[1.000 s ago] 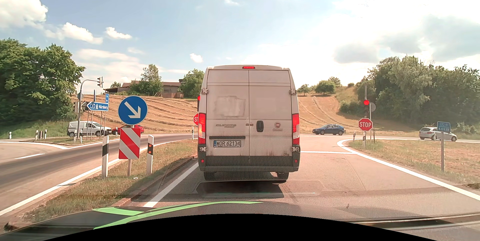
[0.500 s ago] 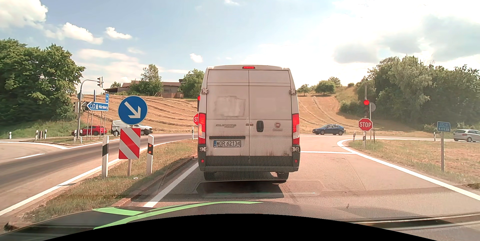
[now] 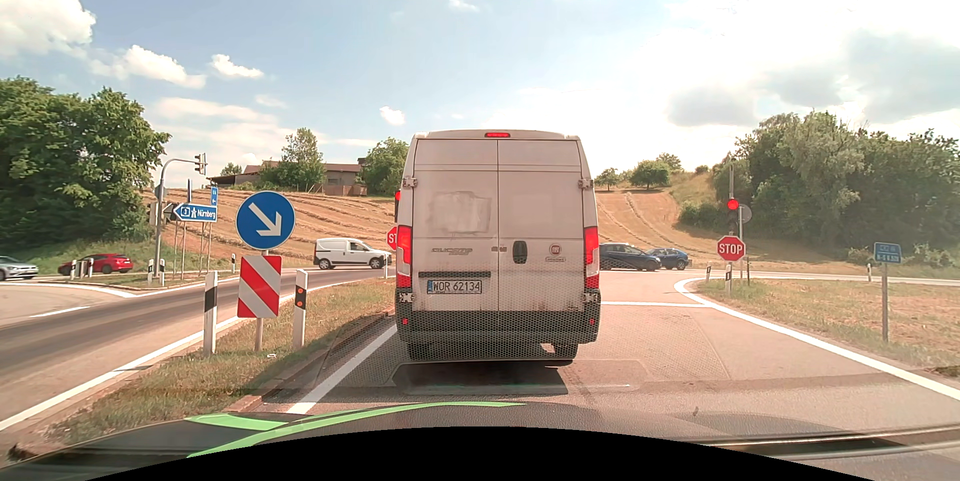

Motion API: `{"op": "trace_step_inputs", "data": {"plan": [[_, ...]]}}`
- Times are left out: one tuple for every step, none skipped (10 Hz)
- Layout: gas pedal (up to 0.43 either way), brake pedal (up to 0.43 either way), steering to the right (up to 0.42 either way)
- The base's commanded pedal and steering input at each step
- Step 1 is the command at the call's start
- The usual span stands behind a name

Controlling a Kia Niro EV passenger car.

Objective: Follow the waypoints while adhering to traffic rules and regulations

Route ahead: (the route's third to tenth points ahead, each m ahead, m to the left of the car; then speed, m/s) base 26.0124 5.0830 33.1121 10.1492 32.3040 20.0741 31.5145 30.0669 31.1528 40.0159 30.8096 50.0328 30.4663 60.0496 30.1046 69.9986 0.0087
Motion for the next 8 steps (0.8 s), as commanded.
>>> {"op": "trace_step_inputs", "data": {"plan": [[0.0, 0.323, -0.002], [0.0, 0.323, -0.002], [0.0, 0.317, -0.002], [0.0, 0.323, -0.002], [0.0, 0.323, -0.002], [0.0, 0.323, -0.002], [0.0, 0.323, -0.002], [0.0, 0.323, -0.002]]}}
